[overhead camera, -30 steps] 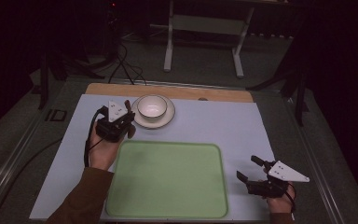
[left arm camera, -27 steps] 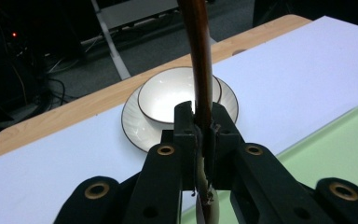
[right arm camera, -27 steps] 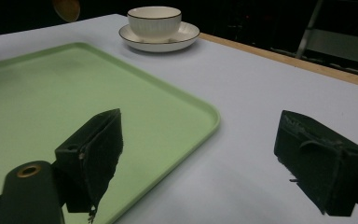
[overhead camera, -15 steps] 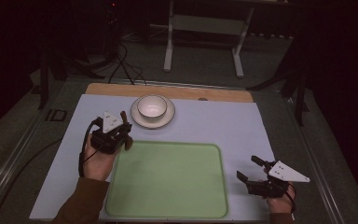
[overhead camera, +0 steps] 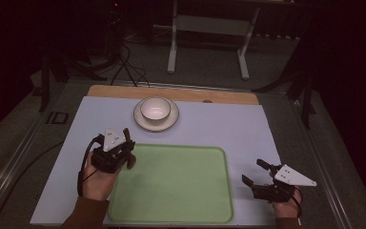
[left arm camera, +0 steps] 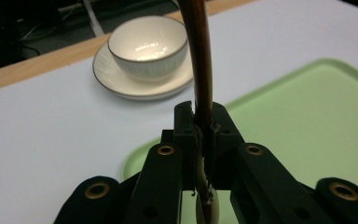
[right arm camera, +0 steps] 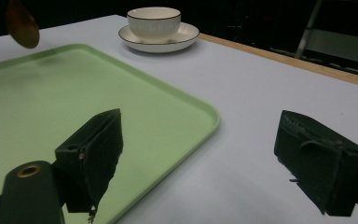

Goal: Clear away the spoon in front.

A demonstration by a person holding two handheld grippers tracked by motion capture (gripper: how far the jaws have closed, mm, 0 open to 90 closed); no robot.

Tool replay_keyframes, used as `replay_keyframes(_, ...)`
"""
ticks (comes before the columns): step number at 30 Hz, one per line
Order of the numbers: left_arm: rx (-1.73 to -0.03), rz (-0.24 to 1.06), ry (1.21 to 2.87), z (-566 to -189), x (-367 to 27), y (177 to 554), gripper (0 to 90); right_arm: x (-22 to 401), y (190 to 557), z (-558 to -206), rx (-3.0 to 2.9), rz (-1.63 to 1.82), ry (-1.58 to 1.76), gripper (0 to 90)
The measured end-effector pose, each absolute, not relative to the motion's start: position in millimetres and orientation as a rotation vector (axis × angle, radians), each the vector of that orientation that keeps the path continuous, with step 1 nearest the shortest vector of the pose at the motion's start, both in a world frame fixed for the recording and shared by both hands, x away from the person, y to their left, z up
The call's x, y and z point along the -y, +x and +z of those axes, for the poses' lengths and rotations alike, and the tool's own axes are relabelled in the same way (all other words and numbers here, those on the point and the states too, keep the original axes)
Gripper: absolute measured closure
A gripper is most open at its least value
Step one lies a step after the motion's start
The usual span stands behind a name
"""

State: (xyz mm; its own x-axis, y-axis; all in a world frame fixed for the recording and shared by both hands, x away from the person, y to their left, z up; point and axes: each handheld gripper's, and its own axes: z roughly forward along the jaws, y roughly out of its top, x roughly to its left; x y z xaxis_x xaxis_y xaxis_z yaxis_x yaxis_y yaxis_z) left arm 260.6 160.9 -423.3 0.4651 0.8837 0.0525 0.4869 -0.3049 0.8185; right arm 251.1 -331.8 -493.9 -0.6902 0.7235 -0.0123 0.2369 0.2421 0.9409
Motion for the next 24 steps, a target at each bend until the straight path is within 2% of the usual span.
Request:
replay_keyframes(15,-1.216,0.591,1.994,-436,-165,244,84.6,332,251,-494,-2.069,1.452,0.877,15.0)
replay_keyframes(24,-1.269,0.486,1.958,-451,-170,244,84.3,331,252,-494,-2.074,1.453,0.873,15.0)
